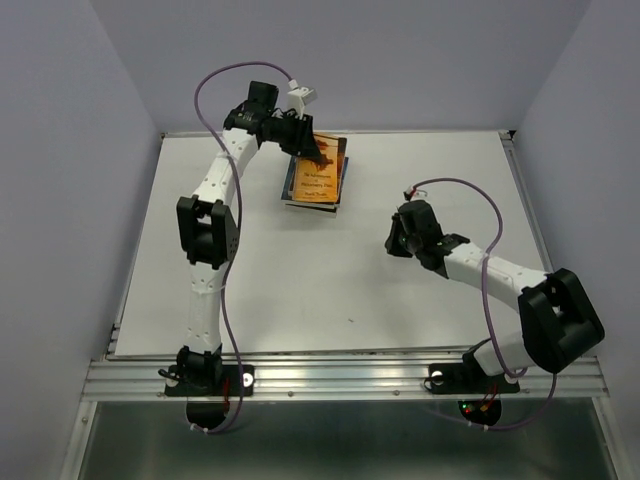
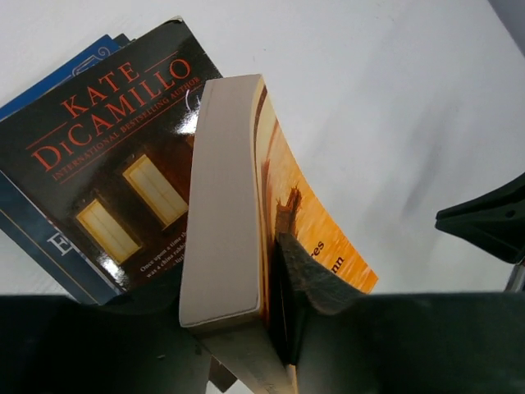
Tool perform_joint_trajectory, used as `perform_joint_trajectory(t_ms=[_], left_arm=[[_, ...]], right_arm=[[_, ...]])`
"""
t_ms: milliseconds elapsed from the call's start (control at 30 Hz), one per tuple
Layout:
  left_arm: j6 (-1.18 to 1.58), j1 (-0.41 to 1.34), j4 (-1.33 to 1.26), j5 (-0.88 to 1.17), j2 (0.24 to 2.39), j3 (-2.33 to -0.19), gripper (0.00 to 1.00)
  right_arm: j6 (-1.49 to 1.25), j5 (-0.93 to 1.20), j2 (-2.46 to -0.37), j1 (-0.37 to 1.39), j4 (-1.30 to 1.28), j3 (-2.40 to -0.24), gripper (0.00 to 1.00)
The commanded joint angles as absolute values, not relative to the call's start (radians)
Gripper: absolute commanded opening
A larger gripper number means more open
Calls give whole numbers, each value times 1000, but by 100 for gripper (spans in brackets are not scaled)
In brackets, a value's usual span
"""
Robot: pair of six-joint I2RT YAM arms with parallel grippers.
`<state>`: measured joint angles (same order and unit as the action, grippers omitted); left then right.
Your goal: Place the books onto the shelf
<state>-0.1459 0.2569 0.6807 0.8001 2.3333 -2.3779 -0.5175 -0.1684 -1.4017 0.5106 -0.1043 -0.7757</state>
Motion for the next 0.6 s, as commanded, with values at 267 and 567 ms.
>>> perform_joint_trajectory(t_ms=[267,567], left_arm=[[-173,241,526,750,2416,-2451,59],[-63,242,357,646,2431,-2462,99]], right_arm=[[-560,-137,-1457,505,-87,-859,21],[-564,-140,-1442,505,-97,-854,24]])
